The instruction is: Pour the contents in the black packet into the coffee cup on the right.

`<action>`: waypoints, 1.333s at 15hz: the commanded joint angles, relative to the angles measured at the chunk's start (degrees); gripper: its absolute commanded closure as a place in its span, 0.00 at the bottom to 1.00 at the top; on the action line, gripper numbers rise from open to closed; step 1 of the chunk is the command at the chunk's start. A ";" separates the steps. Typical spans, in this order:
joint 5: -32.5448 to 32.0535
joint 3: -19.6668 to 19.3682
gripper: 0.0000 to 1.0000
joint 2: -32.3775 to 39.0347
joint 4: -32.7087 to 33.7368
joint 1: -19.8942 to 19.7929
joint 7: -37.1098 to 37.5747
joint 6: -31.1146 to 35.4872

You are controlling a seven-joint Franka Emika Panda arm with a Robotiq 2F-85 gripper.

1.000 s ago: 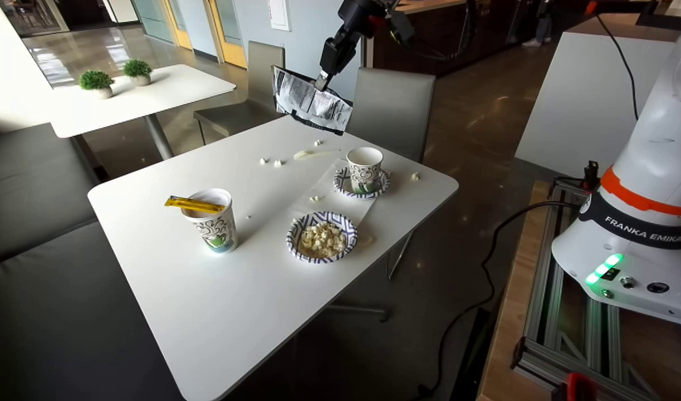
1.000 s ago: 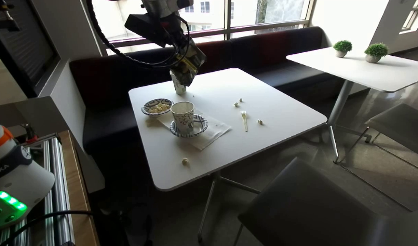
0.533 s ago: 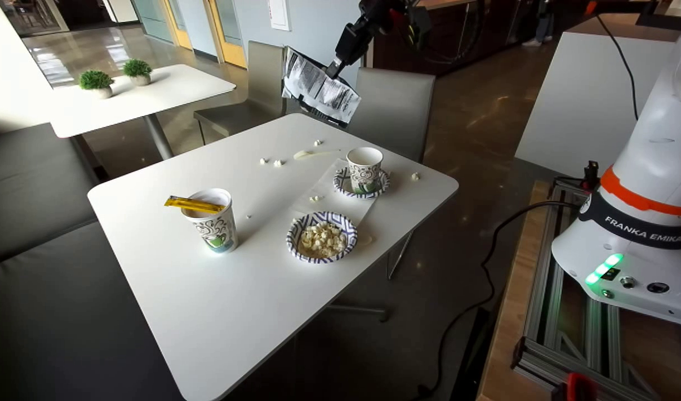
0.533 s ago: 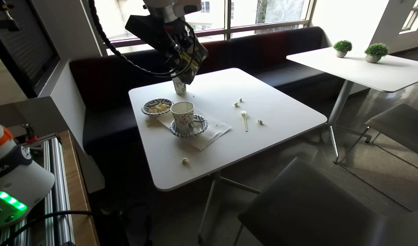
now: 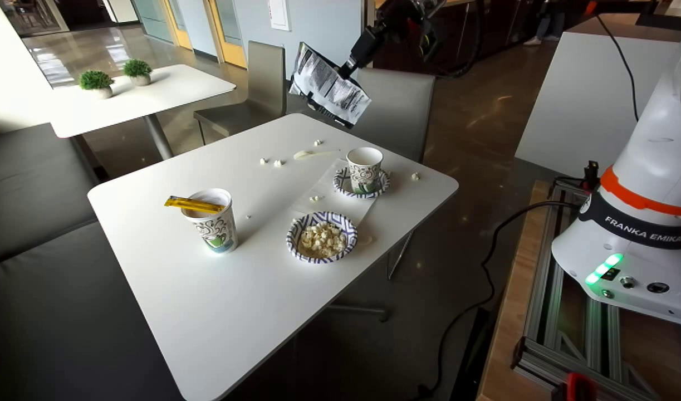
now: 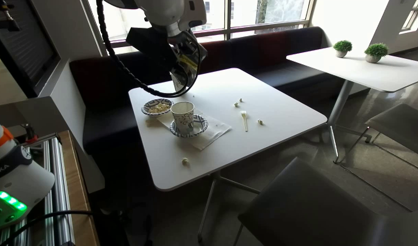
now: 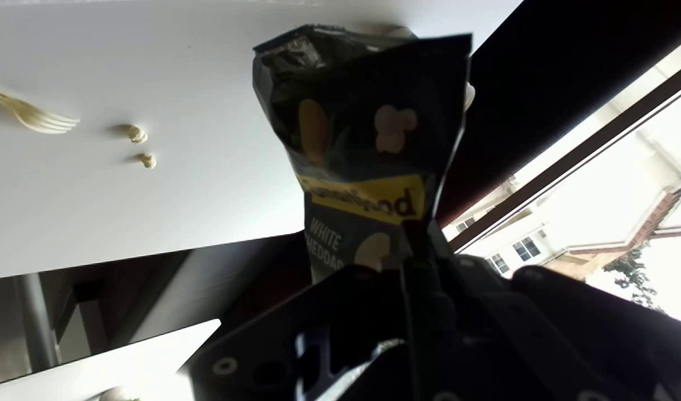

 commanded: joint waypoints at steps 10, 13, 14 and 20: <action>10.29 -2.54 1.00 1.56 -1.00 -6.06 -13.27 -17.70; 9.40 -2.34 1.00 2.10 -0.98 -7.14 -13.54 -18.18; 9.39 -2.45 1.00 2.18 -0.99 -7.41 -13.79 -18.51; 10.36 -4.14 1.00 2.68 -0.98 -9.49 -16.04 -24.76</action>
